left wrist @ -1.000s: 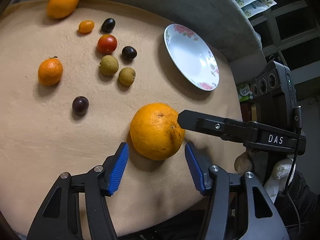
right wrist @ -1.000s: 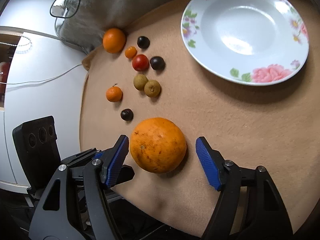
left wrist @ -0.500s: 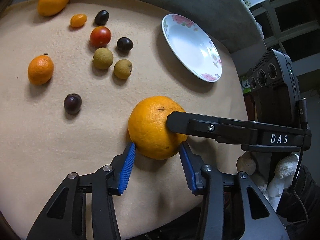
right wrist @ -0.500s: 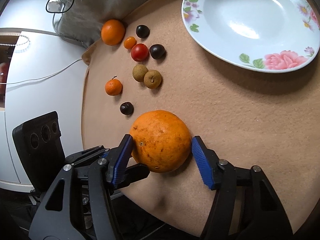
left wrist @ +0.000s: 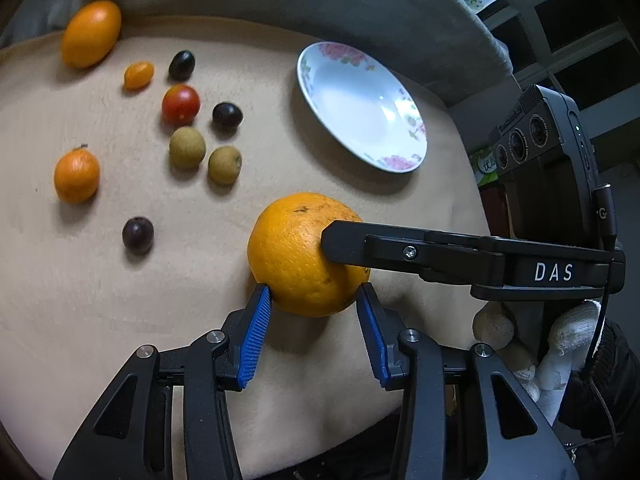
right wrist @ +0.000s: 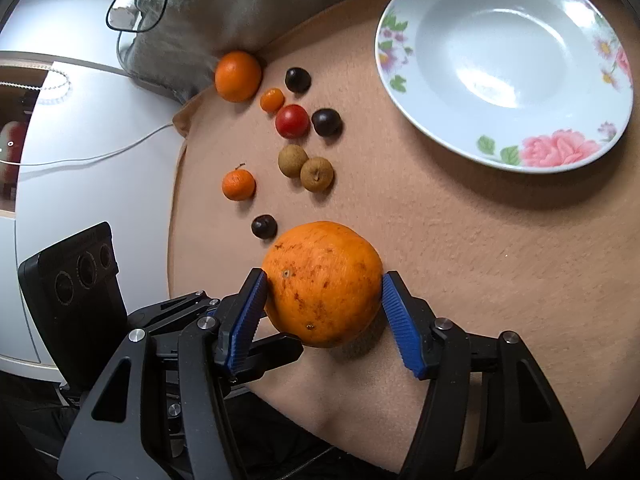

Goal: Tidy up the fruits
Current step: 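Carry the large orange with the left tool onto the white plate and release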

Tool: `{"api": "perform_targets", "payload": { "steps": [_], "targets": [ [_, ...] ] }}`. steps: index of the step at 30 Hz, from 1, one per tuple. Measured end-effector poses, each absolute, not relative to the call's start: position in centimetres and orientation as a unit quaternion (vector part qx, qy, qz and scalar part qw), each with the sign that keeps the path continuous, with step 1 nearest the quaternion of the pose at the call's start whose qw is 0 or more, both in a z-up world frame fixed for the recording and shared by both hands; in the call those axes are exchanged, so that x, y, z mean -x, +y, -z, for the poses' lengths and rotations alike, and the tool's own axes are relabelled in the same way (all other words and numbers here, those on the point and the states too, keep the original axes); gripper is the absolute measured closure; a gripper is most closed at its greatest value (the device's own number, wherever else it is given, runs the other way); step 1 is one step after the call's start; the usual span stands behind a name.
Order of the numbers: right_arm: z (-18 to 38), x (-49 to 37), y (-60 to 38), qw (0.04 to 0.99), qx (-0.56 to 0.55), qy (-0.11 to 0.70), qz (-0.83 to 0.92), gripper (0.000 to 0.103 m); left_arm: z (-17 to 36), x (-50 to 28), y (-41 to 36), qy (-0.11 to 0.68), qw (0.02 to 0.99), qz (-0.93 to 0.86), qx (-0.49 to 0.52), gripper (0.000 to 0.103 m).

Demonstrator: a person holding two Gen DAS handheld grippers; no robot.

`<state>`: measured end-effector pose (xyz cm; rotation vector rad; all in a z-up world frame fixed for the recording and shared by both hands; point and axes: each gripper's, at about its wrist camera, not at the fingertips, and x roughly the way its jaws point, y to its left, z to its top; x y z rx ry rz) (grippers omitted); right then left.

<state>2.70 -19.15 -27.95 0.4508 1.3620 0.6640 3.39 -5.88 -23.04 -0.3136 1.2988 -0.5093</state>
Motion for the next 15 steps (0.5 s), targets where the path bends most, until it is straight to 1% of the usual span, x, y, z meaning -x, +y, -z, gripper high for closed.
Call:
{"api": "perform_targets", "payload": {
  "steps": [15],
  "targets": [
    [24.5, -4.4, -21.8, 0.736, -0.206, 0.575, -0.292, 0.041, 20.2, -6.3, -8.4, 0.565, 0.774, 0.254, 0.135, 0.061]
  ]
}}
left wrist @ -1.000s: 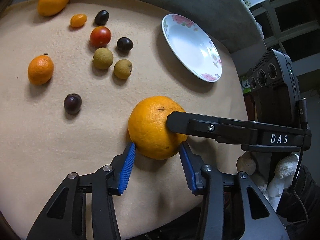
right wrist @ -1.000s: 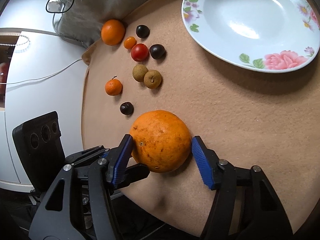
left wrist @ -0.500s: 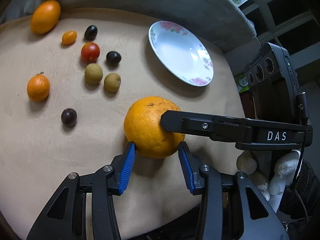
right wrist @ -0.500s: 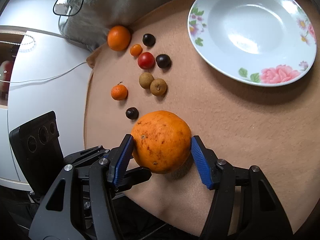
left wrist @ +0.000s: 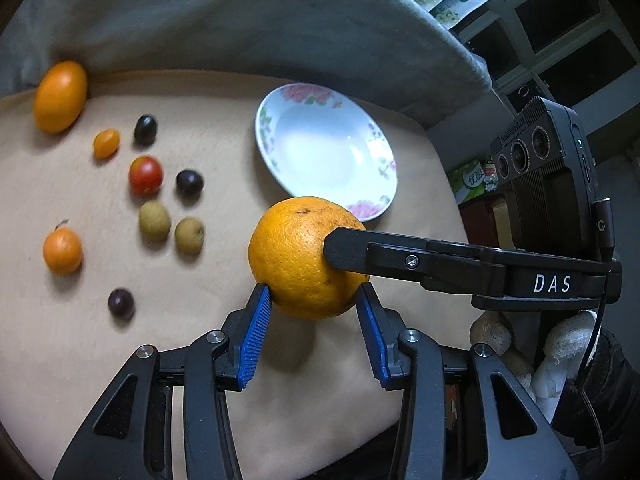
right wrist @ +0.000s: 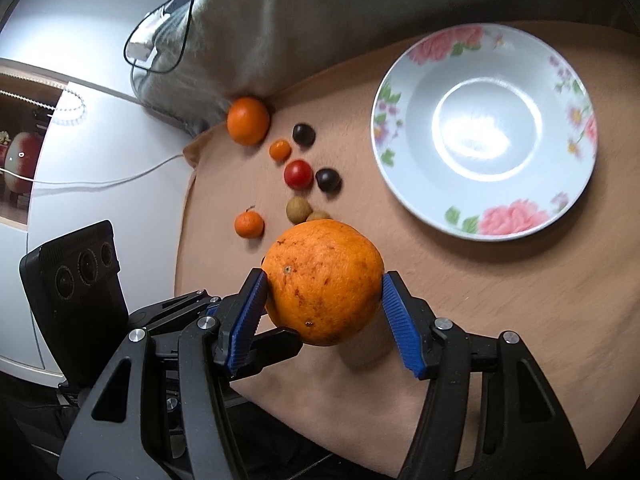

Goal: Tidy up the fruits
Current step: 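Carry the large orange with the left tool onto the white plate and release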

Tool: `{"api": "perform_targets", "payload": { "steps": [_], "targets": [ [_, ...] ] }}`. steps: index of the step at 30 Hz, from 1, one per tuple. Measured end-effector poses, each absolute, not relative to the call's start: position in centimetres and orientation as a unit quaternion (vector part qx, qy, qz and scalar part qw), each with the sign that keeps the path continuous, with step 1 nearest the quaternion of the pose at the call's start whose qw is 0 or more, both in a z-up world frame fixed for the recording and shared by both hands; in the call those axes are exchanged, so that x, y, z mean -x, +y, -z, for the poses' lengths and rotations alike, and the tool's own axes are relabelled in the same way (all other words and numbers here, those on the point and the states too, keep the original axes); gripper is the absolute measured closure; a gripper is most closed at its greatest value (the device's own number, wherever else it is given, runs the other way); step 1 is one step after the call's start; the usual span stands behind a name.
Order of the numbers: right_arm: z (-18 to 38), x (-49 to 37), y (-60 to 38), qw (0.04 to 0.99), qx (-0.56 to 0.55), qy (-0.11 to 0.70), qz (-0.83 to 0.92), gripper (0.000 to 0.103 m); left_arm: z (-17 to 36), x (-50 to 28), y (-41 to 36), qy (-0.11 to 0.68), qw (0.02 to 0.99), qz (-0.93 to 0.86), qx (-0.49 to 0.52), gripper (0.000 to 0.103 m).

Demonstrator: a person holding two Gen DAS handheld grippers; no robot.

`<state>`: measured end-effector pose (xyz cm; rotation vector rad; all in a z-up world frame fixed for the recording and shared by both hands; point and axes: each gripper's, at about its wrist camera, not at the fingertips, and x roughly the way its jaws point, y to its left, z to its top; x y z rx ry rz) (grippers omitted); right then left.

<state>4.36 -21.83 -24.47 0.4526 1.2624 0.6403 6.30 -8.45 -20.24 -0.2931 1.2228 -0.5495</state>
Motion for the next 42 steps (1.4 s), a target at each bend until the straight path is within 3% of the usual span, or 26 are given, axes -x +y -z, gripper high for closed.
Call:
{"api": "perform_targets", "payload": {
  "steps": [30, 42],
  "targets": [
    [25.1, -9.3, -27.9, 0.753, -0.209, 0.567, -0.261, 0.041, 20.9, -10.0, -13.4, 0.563, 0.773, 0.263, 0.123, 0.061],
    [21.5, -9.8, -27.7, 0.792, -0.176, 0.53, -0.248, 0.041, 19.1, -10.0, -12.3, 0.544, 0.789, 0.261, 0.117, 0.061]
  ]
}}
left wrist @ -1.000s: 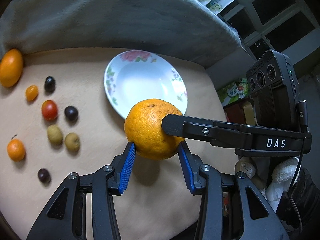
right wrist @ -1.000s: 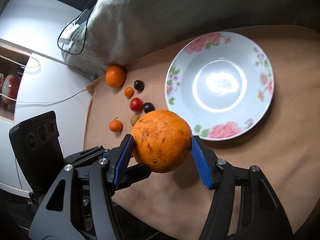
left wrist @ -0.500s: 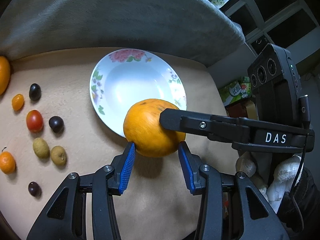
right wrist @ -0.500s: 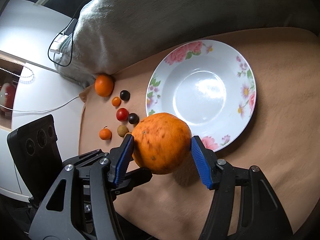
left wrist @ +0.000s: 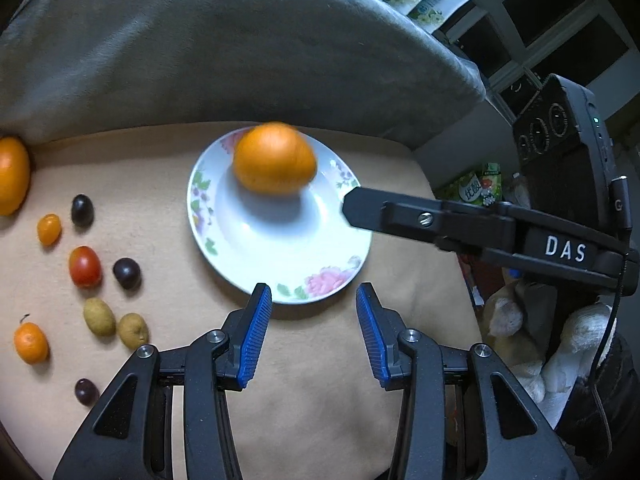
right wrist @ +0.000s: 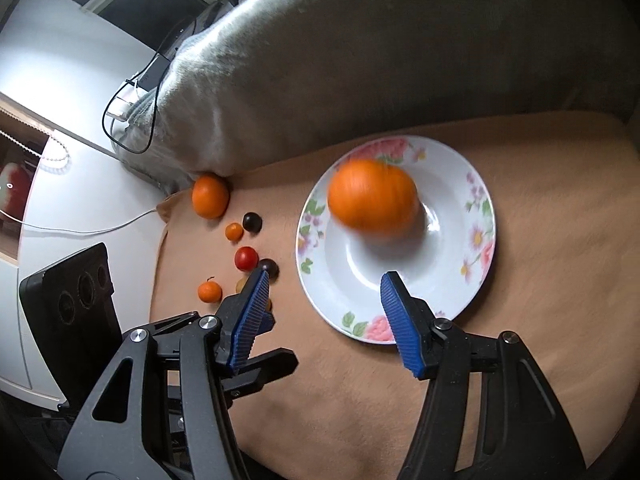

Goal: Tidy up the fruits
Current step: 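Carry the large orange with the left tool onto the white plate and release, then grasp the mandarin with the left tool while the right tool reaches for a longan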

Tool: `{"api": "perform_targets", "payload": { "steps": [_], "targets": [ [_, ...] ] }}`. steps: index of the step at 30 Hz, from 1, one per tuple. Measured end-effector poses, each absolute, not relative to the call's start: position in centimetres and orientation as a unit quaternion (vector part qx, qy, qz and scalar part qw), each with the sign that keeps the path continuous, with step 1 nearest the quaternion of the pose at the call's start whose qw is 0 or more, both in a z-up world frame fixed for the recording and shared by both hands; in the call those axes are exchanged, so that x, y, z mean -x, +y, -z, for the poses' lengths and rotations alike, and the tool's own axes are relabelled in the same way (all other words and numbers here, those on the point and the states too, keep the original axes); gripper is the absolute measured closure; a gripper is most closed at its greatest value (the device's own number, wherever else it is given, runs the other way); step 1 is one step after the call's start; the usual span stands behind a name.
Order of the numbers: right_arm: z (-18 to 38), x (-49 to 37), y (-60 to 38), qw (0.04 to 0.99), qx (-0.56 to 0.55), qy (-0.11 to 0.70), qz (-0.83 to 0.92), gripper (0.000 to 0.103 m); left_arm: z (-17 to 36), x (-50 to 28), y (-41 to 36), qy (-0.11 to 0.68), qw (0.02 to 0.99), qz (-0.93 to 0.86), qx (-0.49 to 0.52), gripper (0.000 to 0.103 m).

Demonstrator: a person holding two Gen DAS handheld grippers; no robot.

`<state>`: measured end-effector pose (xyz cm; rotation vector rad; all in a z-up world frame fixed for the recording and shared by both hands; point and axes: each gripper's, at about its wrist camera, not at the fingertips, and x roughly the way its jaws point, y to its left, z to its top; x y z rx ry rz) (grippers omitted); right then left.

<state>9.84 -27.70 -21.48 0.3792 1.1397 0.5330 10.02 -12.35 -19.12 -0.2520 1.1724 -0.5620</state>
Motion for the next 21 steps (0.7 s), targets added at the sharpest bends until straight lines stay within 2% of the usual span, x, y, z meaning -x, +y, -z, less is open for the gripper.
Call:
{"api": "perform_targets", "payload": {
  "steps": [21],
  "targets": [
    [19.6, -8.2, -22.8, 0.817, -0.077, 0.51, -0.258, 0.041, 18.5, -7.7, -3.4, 0.528, 0.822, 0.176, 0.12, 0.059]
  ]
}}
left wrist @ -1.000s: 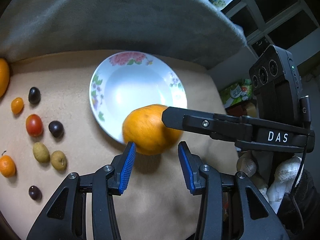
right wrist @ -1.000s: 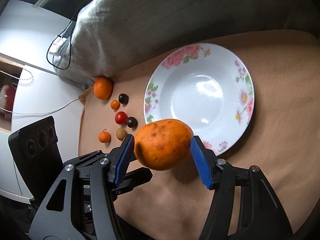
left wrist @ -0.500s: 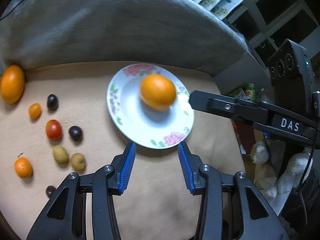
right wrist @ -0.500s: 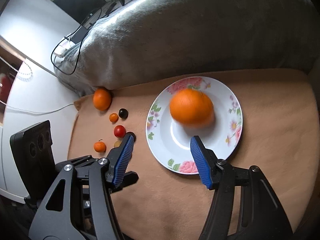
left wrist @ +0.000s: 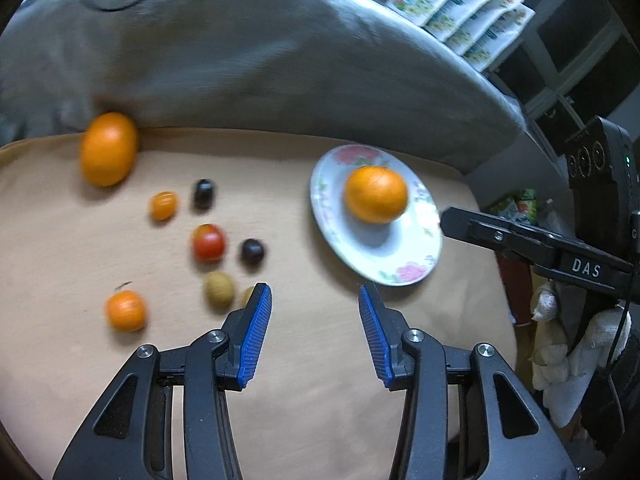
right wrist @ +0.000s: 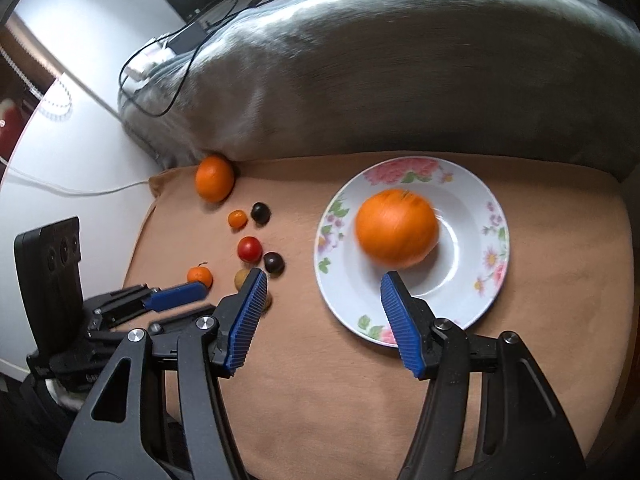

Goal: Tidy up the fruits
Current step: 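Grasp the mandarin with the left tool while the right tool reaches for a longan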

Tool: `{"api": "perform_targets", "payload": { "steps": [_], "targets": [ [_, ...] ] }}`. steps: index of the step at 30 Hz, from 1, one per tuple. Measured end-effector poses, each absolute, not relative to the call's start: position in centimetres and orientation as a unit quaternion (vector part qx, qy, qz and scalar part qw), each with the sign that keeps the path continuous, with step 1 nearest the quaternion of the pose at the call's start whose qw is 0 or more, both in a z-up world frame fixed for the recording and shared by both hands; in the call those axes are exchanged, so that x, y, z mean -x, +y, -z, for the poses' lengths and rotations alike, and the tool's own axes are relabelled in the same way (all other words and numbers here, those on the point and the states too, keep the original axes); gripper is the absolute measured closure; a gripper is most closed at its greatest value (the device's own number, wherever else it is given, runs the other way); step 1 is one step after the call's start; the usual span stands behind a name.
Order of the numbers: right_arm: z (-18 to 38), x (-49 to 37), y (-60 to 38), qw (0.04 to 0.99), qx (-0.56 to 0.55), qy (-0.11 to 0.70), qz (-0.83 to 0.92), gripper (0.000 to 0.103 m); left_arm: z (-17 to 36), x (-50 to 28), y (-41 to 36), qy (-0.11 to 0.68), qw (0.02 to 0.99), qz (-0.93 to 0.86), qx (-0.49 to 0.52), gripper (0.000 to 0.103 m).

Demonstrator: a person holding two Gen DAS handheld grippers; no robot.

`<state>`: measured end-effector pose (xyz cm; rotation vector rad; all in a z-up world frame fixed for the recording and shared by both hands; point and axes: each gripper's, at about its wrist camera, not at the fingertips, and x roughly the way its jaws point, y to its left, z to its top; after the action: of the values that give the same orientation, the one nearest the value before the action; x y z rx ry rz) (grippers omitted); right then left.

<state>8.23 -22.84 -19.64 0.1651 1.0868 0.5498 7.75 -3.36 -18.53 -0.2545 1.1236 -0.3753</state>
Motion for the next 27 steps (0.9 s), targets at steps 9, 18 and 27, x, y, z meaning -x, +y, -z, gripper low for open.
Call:
{"api": "perform_targets", "payload": {
  "steps": [9, 18, 27],
  "targets": [
    [19.9, -8.0, -18.9, 0.806, -0.033, 0.512, -0.294, 0.041, 20.1, -6.8, 1.7, 0.54, 0.824, 0.112, 0.128, 0.059],
    [20.9, -7.9, -14.4, 0.782, 0.011, 0.525, -0.335, 0.041, 22.2, -6.3, 5.6, 0.55, 0.82, 0.069, 0.141, 0.059],
    [22.6, -8.3, -10.4, 0.759, 0.054, 0.544, -0.353, 0.048, 24.1, -6.6, 7.7, 0.56, 0.811, 0.062, 0.156, 0.059]
  ]
}}
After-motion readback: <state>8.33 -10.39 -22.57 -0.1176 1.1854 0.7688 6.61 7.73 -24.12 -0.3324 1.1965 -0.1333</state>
